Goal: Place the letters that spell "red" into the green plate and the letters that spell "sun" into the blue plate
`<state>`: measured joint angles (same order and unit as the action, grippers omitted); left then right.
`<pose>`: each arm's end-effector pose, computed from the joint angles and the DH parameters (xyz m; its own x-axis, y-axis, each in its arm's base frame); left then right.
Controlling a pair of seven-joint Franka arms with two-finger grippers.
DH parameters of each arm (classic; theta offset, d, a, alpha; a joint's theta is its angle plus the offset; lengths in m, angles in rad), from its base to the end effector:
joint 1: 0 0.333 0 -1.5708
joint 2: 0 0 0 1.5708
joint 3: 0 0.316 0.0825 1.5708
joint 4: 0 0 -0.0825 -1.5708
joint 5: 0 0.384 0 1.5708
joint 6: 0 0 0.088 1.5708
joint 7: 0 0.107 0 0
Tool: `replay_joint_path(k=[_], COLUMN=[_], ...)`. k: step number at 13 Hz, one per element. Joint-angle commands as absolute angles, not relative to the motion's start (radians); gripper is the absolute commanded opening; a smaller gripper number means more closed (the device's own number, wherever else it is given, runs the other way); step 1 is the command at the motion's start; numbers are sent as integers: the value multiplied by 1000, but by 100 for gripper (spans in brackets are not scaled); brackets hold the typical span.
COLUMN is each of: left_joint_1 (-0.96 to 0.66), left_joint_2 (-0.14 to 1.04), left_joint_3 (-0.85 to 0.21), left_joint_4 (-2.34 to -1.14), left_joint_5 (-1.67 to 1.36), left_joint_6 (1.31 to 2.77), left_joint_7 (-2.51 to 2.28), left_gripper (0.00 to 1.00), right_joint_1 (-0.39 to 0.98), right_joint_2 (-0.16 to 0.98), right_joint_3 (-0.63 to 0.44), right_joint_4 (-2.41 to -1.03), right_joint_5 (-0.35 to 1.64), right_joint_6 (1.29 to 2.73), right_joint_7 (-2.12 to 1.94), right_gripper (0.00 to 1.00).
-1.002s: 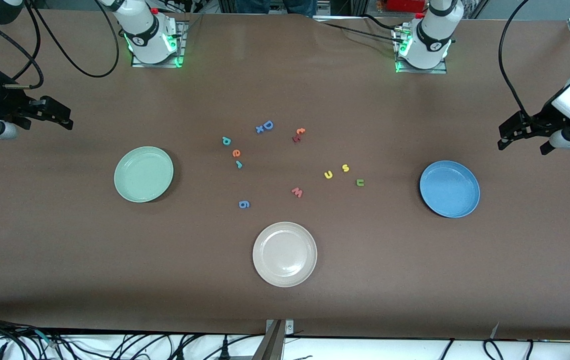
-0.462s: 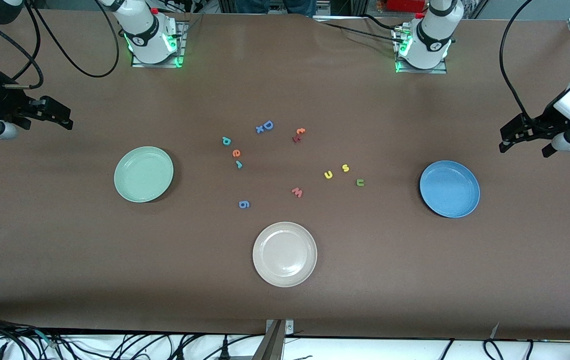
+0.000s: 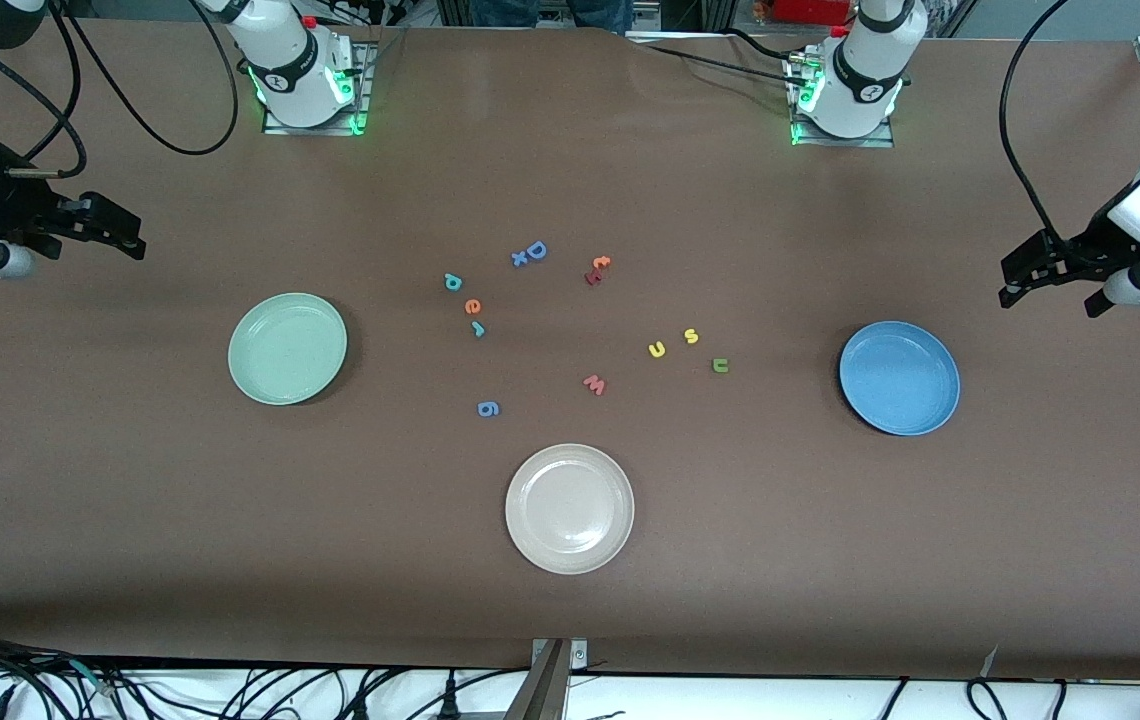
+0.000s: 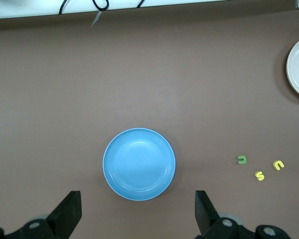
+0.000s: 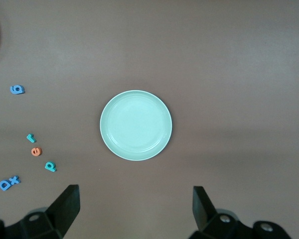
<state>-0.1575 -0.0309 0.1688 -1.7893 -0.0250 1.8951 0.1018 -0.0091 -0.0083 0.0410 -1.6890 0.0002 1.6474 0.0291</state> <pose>0.5672 0.0057 0.5666 0.9870 -0.0819 0.1380 -0.0849 -0.9963 0.0158 0.5547 0.0178 0.5797 0.9994 0.0028 -0.0333 0.0028 -1.0000 0.0011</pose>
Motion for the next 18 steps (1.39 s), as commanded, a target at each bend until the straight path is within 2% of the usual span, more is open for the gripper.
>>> replay_joint_path(k=[1,18], left_joint_1=[-153,-158], left_joint_2=[-11,-25], left_joint_3=[169,169], left_joint_4=[-1752,-1753], left_joint_5=[2,2], left_joint_6=[1868,1868], left_joint_7=[97,98], left_gripper=[100,100], right_joint_1=[-9,-9], right_joint_2=[-11,-11], right_joint_3=[38,38], right_joint_4=[-1684,-1684], right_joint_5=[-5,-5], right_joint_6=[1647,1647], right_joint_7=[18,18], right_gripper=[100,100])
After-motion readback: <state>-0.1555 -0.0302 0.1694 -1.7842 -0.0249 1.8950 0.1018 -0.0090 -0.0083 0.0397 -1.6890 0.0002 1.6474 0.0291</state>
